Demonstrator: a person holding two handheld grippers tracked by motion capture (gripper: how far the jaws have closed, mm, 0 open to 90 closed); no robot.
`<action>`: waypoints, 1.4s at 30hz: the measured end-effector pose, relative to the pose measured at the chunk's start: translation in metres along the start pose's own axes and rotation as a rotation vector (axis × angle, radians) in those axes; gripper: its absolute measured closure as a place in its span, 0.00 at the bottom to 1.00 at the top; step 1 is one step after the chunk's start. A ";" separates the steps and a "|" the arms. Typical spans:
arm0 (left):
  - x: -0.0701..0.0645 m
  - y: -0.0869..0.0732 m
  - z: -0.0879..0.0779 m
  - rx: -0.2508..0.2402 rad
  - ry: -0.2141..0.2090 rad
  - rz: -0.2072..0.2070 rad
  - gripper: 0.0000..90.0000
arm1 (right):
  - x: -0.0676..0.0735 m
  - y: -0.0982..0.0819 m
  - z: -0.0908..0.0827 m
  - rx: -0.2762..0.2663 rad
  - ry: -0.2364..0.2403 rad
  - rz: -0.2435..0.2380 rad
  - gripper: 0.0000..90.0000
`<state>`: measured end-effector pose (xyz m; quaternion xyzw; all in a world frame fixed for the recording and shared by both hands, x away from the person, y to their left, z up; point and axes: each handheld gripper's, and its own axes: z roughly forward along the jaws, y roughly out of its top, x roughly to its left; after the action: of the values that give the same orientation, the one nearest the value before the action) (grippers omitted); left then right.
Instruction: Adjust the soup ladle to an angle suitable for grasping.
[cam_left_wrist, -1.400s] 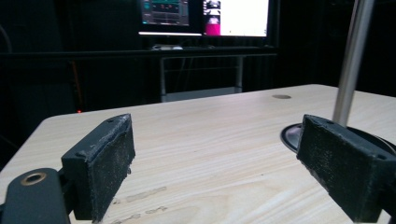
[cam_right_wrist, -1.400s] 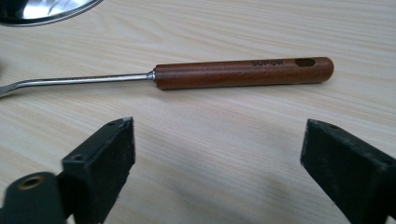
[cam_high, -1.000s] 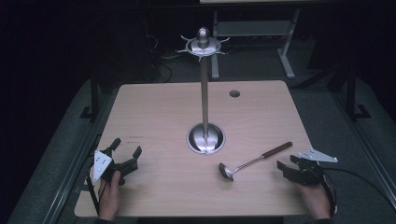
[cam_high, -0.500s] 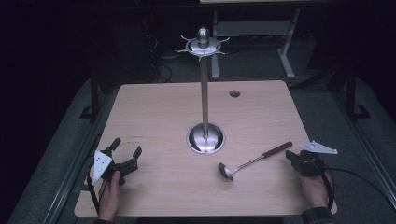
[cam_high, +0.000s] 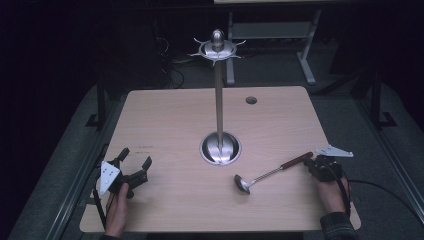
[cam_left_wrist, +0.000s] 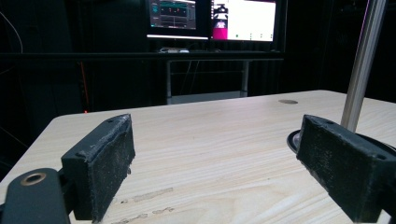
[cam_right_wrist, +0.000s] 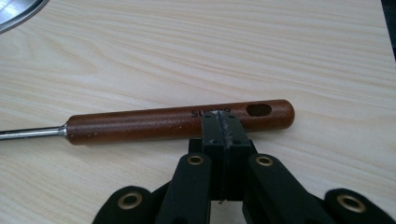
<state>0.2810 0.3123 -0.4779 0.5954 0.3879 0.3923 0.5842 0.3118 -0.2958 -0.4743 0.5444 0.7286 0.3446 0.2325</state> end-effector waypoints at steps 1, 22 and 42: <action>0.000 0.000 0.000 0.001 0.000 0.001 0.12 | -0.001 0.000 0.002 -0.001 0.003 -0.005 1.00; 0.000 0.000 0.000 0.003 -0.010 0.004 0.12 | 0.018 0.023 0.027 -0.010 0.084 -0.042 1.00; 0.000 0.000 0.000 -0.004 -0.023 -0.004 0.12 | 0.034 0.030 0.038 -0.012 0.145 -0.077 1.00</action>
<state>0.2812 0.3117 -0.4779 0.5979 0.3816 0.3852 0.5904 0.3481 -0.2490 -0.4752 0.4883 0.7618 0.3782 0.1953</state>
